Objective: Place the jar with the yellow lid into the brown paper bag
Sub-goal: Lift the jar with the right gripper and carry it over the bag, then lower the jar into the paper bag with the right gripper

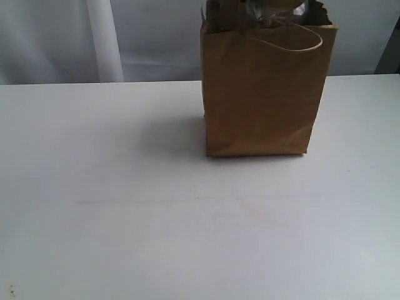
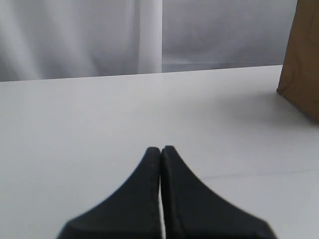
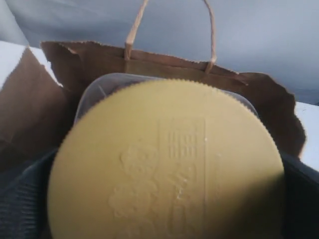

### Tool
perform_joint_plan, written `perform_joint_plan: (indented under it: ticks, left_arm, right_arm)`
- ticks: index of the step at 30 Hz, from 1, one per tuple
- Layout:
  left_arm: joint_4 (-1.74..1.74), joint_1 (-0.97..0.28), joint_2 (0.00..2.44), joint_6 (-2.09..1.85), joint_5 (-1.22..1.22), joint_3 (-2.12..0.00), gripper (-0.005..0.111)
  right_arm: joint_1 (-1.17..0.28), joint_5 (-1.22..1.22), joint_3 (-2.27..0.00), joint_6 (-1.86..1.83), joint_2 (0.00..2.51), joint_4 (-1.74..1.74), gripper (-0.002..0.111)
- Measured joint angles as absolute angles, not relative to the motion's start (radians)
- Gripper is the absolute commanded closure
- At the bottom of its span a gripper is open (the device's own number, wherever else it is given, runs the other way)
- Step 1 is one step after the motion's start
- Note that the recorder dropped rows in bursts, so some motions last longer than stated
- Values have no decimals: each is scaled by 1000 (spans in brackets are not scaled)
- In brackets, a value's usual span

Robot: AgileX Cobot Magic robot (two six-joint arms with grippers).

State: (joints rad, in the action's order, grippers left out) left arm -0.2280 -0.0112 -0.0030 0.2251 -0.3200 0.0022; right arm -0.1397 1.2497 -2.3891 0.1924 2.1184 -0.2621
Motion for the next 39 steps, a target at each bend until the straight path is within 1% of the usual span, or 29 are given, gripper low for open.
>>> perform_joint_plan:
  ticks: [11,19,31,39]
  left_arm:
    - [-228,-11,-3,225,-320,2,106]
    - [-228,-11,-3,225,-320,2,106]
    - [-228,-11,-3,225,-320,2,106]
    - [-228,-11,-3,225,-320,2,106]
  right_arm:
    - [-140,1250,-2389,137,2233,-249,108]
    - [-71,1246,-2389,95,2277,-65,108]
    - [-48,1244,-2391,59,2384,-51,108]
    - [-48,1240,-2391,52,2398,-51,108]
